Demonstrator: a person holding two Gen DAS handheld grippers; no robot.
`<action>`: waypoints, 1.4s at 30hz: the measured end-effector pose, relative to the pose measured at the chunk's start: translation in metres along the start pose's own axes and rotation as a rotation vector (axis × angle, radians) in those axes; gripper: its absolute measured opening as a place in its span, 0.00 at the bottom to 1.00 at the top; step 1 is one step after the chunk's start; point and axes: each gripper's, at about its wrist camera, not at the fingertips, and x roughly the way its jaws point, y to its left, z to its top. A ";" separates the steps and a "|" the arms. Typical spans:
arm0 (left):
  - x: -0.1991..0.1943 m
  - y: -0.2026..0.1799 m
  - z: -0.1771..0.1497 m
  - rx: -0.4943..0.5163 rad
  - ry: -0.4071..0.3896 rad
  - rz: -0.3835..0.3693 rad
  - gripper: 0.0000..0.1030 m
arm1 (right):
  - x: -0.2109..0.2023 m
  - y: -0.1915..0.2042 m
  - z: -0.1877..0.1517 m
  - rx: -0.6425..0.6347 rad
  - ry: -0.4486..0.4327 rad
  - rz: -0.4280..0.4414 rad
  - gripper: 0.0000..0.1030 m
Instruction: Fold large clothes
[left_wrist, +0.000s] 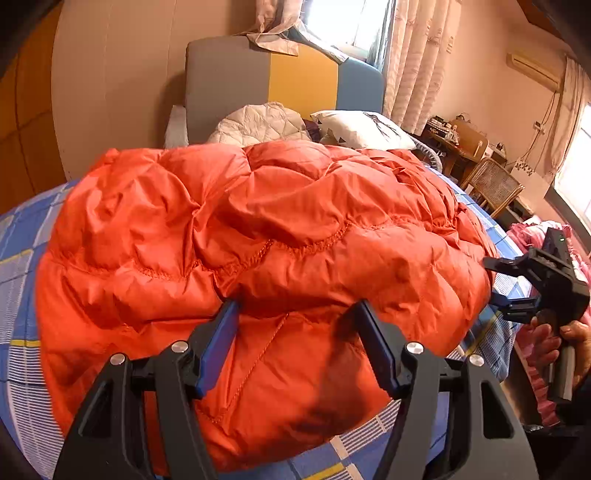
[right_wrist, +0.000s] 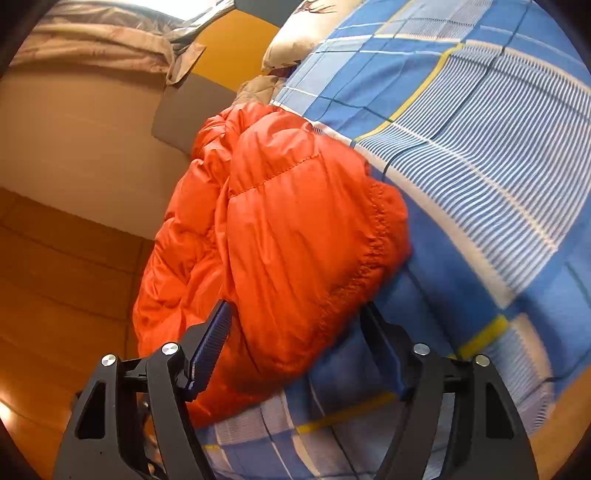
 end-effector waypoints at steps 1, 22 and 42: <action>0.001 0.002 -0.001 -0.009 0.003 -0.009 0.63 | 0.002 0.002 -0.001 -0.003 -0.008 -0.003 0.51; -0.035 -0.058 -0.021 -0.009 -0.010 -0.136 0.61 | -0.089 -0.031 -0.033 -0.038 -0.058 -0.004 0.20; -0.059 -0.009 -0.041 -0.102 -0.037 0.176 0.70 | -0.078 -0.017 -0.024 -0.157 -0.074 -0.220 0.70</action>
